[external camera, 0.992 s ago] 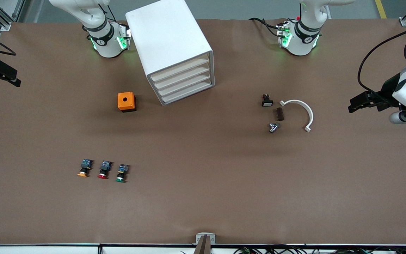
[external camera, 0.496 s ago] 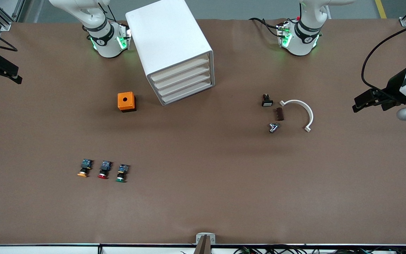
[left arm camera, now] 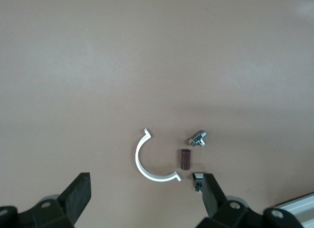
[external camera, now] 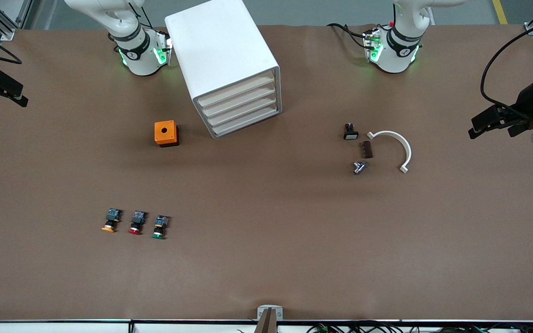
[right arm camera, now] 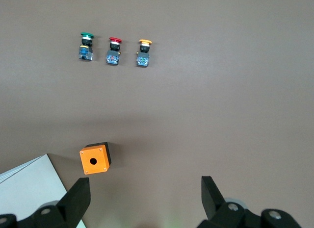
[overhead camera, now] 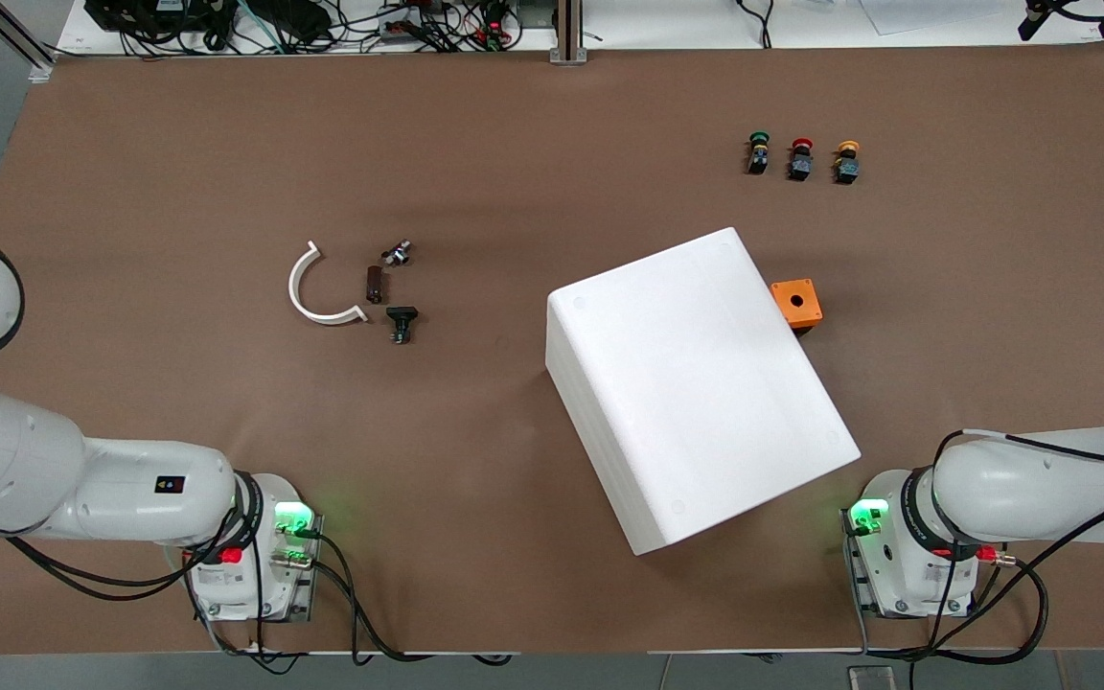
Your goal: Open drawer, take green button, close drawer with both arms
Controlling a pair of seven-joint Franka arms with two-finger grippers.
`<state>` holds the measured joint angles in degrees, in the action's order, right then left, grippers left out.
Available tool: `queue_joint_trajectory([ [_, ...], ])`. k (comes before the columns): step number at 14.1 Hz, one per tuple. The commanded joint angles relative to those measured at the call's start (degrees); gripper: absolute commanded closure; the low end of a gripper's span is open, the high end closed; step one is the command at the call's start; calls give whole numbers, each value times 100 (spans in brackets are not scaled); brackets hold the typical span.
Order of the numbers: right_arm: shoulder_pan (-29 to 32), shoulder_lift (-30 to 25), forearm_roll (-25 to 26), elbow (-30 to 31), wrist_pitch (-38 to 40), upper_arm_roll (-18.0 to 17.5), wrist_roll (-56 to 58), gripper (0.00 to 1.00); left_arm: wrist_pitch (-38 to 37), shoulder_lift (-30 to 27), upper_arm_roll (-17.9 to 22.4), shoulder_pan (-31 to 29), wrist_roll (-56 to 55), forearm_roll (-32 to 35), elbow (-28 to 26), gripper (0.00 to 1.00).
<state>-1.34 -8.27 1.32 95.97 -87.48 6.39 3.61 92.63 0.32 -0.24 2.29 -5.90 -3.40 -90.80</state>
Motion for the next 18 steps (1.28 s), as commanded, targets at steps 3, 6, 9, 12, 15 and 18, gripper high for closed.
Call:
queue_joint_trajectory([
  [3, 310, -175, -114, 203, -111, -138, -10, 0, 35, -410, -2, -36, 89, 120, -368, 0],
  [6, 319, -175, -114, 203, -111, -164, -1, 0, 0, -384, -2, -27, 89, 120, -342, 0],
  [9, 275, -175, -114, 203, -111, -173, -1, 0, 0, -366, -2, -27, 89, 120, -245, 0],
  [12, 275, -166, -114, 203, -111, -173, -1, 0, 0, -349, -2, 17, 2, 120, -149, 0],
  [15, 292, -175, -114, 203, -111, -147, 78, 0, 0, -340, -46, 35, -26, 120, -148, 0],
  [18, 284, -192, -193, 194, -146, -138, 219, 0, 0, -340, -46, 26, -26, 120, -148, 0],
])
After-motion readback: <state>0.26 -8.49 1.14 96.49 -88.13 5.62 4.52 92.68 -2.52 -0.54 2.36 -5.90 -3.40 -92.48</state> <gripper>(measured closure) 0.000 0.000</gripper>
